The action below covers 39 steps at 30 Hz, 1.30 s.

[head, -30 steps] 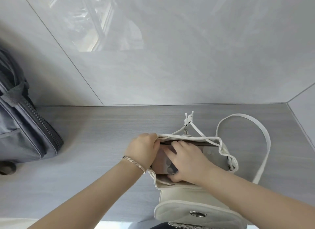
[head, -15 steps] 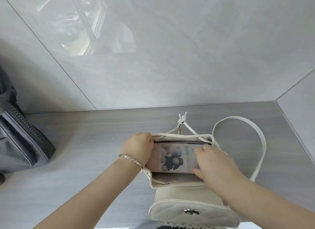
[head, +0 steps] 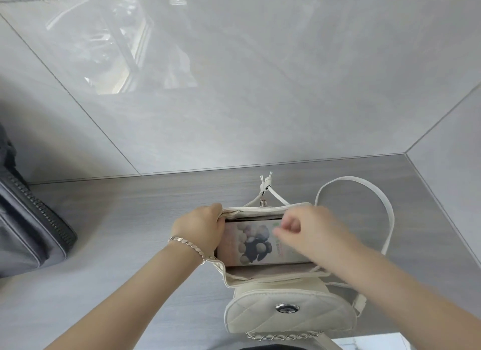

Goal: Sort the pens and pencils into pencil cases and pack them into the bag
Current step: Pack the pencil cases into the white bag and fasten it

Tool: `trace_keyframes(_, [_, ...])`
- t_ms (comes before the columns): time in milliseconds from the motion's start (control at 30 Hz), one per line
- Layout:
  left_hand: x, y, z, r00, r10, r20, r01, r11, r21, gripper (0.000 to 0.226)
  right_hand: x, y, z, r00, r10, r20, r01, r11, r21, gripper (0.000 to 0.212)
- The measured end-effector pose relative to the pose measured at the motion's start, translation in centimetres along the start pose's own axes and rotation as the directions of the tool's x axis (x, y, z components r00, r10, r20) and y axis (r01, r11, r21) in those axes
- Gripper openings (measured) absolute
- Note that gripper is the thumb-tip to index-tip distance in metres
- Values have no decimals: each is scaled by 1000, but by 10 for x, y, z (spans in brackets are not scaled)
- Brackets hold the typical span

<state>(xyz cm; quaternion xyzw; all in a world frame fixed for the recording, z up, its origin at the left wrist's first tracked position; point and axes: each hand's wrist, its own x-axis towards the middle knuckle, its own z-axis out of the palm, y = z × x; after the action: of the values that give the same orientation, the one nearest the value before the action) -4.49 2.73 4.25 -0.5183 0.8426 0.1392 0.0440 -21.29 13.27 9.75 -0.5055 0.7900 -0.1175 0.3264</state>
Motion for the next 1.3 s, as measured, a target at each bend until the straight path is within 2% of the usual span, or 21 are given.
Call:
trace_keyframes(33, [0, 1, -2, 1000, 0, 9, 0, 1000, -1, 22, 4, -2, -9, 991, -66, -117, 65, 998, -18, 18])
trace_keyframes(67, [2, 2, -2, 1000, -1, 22, 1, 1000, -3, 19, 13, 1, -15, 980, -109, -167, 93, 991, -100, 35])
trace_keyframes(133, [4, 3, -2, 999, -8, 43, 8, 1000, -7, 17, 32, 9, -17, 993, -39, -110, 9, 964, -266, 70])
trace_keyframes(167, [5, 3, -3, 999, -8, 53, 9, 1000, -8, 17, 42, 16, -14, 998, 16, -58, -32, 960, -279, 68])
trace_keyframes(200, [4, 3, -3, 999, -5, 51, 5, 1000, -5, 17, 48, 20, -10, 998, 50, -25, -55, 970, -239, 52])
trace_keyframes(267, [3, 4, -4, 998, -1, 57, 0, 1000, 21, 16, 51, 25, -2, 998, 51, -47, -58, 985, -161, 20])
trace_keyframes(300, [1, 5, -5, 998, -2, 69, 0, 999, 33, 16, 51, 24, -1, 997, 15, -79, -29, 983, -180, 17])
trace_keyframes(400, [-3, 6, -15, 1000, 7, 28, -6, 1000, -11, 13, 44, 16, -8, 983, -72, -168, 28, 969, -247, 17])
trace_keyframes(467, [-3, 7, -32, 993, 29, -110, -34, 998, -45, 10, 39, 13, -18, 958, -117, -263, 68, 980, -188, 18])
trace_keyframes(567, [-10, 10, -53, 940, 69, -334, -115, 986, -118, 30, 33, 9, -22, 843, -223, -489, 225, 973, -55, 9])
trace_keyframes(667, [-15, 5, -39, 919, 110, -379, -179, 972, -152, 39, 38, 16, 0, 736, -285, -615, 364, 932, 4, 28])
trace_keyframes(733, [-17, -3, -11, 954, 102, -283, -140, 983, -119, 39, 44, 30, 26, 724, -339, -601, 399, 916, -35, 34])
trace_keyframes(867, [-32, -14, 34, 984, 157, -85, -160, 987, -23, 76, 40, 56, 73, 785, -348, -512, 371, 927, -61, 46])
trace_keyframes(967, [-41, -19, 51, 996, 90, 25, -86, 989, -122, 62, 35, 66, 89, 839, -337, -427, 352, 935, -47, 50])
trace_keyframes(1033, [-43, -23, 53, 994, 104, 29, -97, 978, -186, 53, 30, 60, 91, 887, -384, -257, 381, 922, -63, 48])
trace_keyframes(1067, [-41, -22, 50, 994, 103, 39, -91, 970, -226, 53, 28, 53, 90, 913, -374, -160, 373, 927, -35, 60])
trace_keyframes(1100, [-41, -21, 46, 992, 106, 73, -85, 964, -251, 54, 27, 45, 90, 932, -349, -104, 354, 934, 44, 68])
trace_keyframes(1133, [-39, -20, 40, 985, 125, 116, -93, 964, -249, 56, 26, 35, 89, 949, -305, -83, 315, 932, 181, 63])
trace_keyframes(1200, [-34, -20, 25, 972, 130, 193, -97, 980, -172, 55, 24, 22, 91, 958, -227, -177, 285, 839, 464, 31])
trace_keyframes(1267, [-25, -20, 11, 972, 175, 154, -169, 984, -52, 59, 22, 19, 94, 958, -186, -217, 280, 763, 582, 13])
trace_keyframes(1300, [-19, -19, 6, 964, 234, 128, -235, 972, -12, 62, 19, 18, 94, 958, -188, -215, 282, 748, 601, 16])
